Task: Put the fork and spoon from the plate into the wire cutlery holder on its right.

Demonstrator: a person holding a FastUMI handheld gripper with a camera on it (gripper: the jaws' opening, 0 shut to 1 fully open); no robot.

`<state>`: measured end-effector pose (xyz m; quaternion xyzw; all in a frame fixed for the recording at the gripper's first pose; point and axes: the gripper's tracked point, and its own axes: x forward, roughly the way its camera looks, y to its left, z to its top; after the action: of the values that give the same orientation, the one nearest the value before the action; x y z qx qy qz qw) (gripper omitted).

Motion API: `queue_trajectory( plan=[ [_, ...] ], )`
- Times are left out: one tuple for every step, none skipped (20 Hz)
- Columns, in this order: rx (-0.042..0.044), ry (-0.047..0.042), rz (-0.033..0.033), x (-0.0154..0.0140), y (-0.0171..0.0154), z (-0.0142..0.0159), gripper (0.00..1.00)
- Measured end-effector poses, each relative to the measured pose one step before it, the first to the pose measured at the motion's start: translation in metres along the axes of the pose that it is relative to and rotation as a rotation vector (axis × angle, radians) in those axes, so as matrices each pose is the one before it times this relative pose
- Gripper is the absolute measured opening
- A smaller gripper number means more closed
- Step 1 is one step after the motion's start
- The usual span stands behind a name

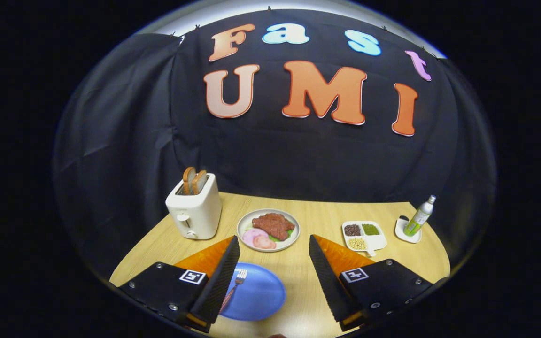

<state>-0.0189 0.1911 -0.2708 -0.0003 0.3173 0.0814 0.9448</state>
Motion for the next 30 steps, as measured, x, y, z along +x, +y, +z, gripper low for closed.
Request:
queue_trajectory(
  plan=[
    [0.00837, 0.04695, 0.00884, 0.00472, 0.0091, -0.01323, 0.89],
    [0.01196, 0.04232, 0.00619, 0.00533, 0.00797, -0.01388, 0.89],
    [0.01093, 0.04196, 0.00251, 0.00695, 0.00496, -0.01258, 0.9],
    [0.01011, 0.02775, -0.00068, 0.00555, 0.00519, -0.01011, 0.89],
    [0.00275, 0.0268, -0.00326, 0.00647, 0.00504, -0.01025, 0.9],
    [-0.00208, 0.02322, -0.00063, 0.00538, 0.00481, -0.00929, 0.89],
    [-0.00858, 0.03024, -0.00197, 0.00664, 0.00556, -0.01227, 0.9],
    [-0.00836, 0.02829, -0.00149, 0.00551, 0.00348, -0.01148, 0.89],
    [-0.00389, 0.02557, -0.00644, 0.00602, 0.00285, -0.01095, 0.9],
    [0.00023, 0.02328, -0.00877, 0.00474, 0.00186, -0.0108, 0.9],
    [0.00652, 0.03084, -0.00326, 0.00388, 0.00359, -0.01106, 0.89],
    [0.00787, 0.025, -0.00008, 0.00437, 0.00333, -0.01028, 0.87],
    [0.00332, 0.02214, -0.00757, 0.00408, 0.00033, -0.00929, 0.86],
    [-0.00231, 0.02151, -0.00773, 0.00351, 0.00011, -0.00876, 0.84],
    [-0.00149, 0.01413, -0.00475, 0.00203, 0.0019, -0.00742, 0.77],
    [-0.00159, 0.01394, -0.00568, 0.00224, 0.00053, -0.00615, 0.75],
    [-0.00085, 0.00961, -0.00251, 0.00179, 0.00184, -0.00714, 0.68],
    [-0.00278, 0.01116, -0.00148, 0.00184, 0.00122, -0.00648, 0.64],
    [-0.00212, 0.01217, 0.00049, 0.00052, 0.00105, -0.0067, 0.56],
    [-0.00136, 0.00676, 0.00495, 0.00156, 0.0032, -0.00558, 0.53],
    [-0.00677, 0.00671, 0.0012, 0.00128, 0.00247, -0.00444, 0.46],
    [-0.0111, 0.00704, 0.00961, 0.00669, 0.00012, -0.00578, 0.45],
    [-0.01069, 0.00237, 0.00503, 0.00075, 0.00193, -0.00361, 0.43],
    [-0.00127, -0.00108, -0.00184, -0.00049, -0.0006, -0.00103, 0.41],
    [0.00392, -0.0015, 0.00087, -0.00717, 0.00038, -0.00045, 0.36],
    [0.00735, -0.0034, -0.00022, 0.00033, -0.0013, 0.00052, 0.31],
    [0.0055, -0.0048, -0.00354, -0.00002, -0.00282, 0.00169, 0.21],
    [0.00633, -0.00882, 0.01468, 0.00046, -0.00039, 0.00205, 0.19],
    [0.00366, -0.00878, 0.01454, -0.00073, 0.00071, 0.00205, 0.13],
    [-0.00106, -0.00393, 0.01314, -0.00245, -0.00084, 0.0018, 0.12]
  ],
)
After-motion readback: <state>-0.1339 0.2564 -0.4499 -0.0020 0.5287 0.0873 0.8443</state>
